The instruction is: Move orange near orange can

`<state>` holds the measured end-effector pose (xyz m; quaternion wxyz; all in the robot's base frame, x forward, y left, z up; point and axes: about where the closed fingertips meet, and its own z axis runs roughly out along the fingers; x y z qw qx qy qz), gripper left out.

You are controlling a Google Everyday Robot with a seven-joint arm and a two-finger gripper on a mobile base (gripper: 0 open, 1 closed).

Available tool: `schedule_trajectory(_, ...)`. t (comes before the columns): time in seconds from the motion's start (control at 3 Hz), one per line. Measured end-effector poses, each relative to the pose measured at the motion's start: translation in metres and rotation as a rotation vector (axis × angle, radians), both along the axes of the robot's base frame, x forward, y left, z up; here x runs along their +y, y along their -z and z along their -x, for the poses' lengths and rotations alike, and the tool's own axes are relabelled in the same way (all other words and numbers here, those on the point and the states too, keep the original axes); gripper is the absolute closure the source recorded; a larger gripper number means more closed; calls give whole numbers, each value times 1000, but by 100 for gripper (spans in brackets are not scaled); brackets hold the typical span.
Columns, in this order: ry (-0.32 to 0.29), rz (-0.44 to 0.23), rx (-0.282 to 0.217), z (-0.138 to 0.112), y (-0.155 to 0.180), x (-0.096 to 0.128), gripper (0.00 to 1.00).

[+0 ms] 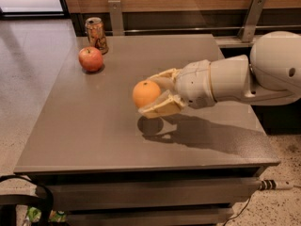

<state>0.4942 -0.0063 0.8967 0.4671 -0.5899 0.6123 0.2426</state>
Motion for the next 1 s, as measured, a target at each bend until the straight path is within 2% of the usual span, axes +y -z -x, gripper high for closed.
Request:
schedule_trajectory(0.33, 58, 40, -44, -46, -36, -9, 100)
schedule_trajectory(0.67, 126, 69, -50, -87, -54, -20, 100)
schedule_trajectory(1.0, 210, 96, -34, -127, -59, -34, 100)
